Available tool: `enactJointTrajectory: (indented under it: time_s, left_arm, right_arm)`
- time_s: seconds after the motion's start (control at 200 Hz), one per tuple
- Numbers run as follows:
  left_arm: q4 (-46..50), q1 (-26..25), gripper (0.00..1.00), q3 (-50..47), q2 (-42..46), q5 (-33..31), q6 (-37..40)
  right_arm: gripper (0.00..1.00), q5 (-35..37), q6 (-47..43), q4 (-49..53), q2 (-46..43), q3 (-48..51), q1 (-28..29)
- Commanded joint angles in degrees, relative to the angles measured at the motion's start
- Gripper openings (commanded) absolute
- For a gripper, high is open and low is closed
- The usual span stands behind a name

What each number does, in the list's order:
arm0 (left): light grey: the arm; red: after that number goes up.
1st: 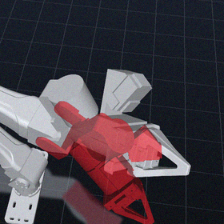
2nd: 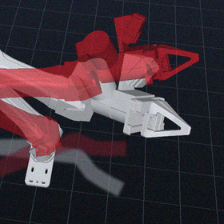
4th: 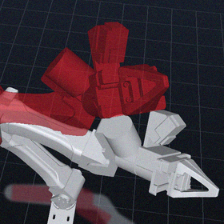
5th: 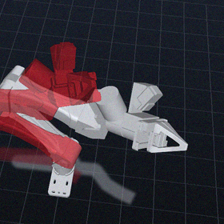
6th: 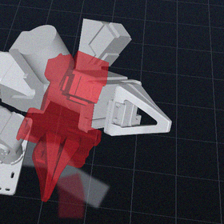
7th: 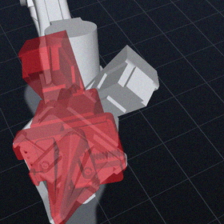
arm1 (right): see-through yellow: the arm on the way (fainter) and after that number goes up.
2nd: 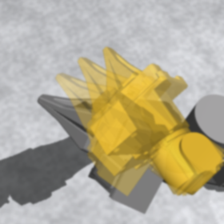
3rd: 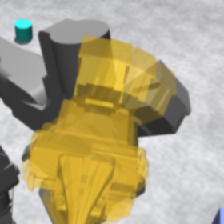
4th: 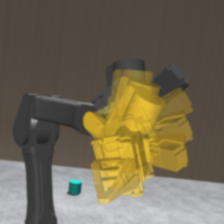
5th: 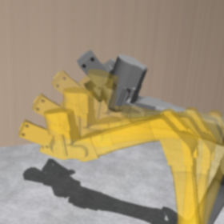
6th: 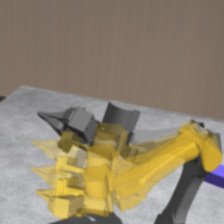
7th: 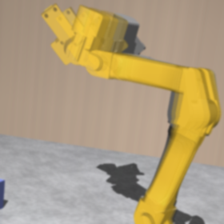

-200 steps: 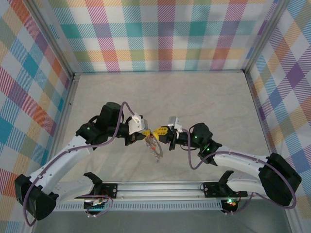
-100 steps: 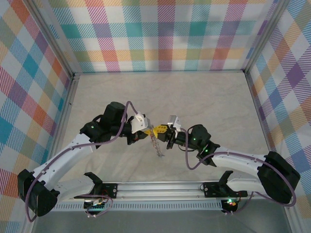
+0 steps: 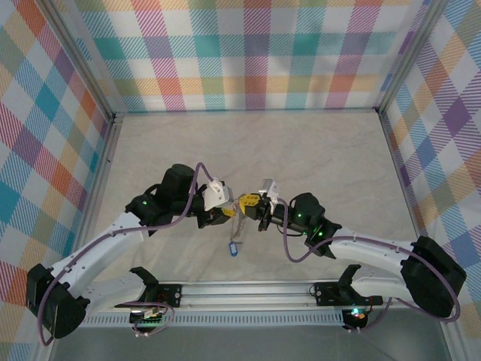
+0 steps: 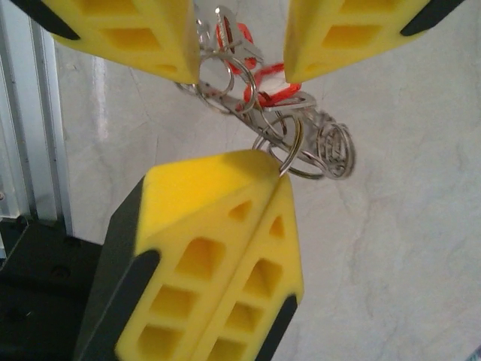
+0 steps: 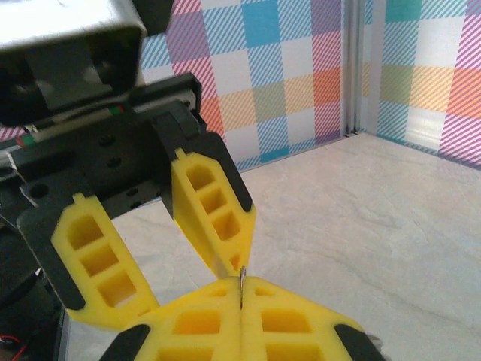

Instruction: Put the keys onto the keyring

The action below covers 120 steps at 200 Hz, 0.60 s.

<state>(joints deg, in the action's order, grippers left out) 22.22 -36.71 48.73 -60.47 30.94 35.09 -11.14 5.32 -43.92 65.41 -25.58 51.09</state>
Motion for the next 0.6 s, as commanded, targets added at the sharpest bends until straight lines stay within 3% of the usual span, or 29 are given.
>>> enactJointTrajectory:
  time_s: [0.0,0.595]
  left_arm:
    - [-4.19,0.24,0.36,-1.77,0.51,1.49,-1.86]
    - [-14.02,0.68,0.47,-10.52,3.72,1.74,-2.48]
  right_arm:
    - [0.0,-1.94,-1.84,-1.63,-2.2,-1.61,-0.03]
    - [0.0,-7.93,-2.63,0.66,-1.51,-4.1,-0.64]
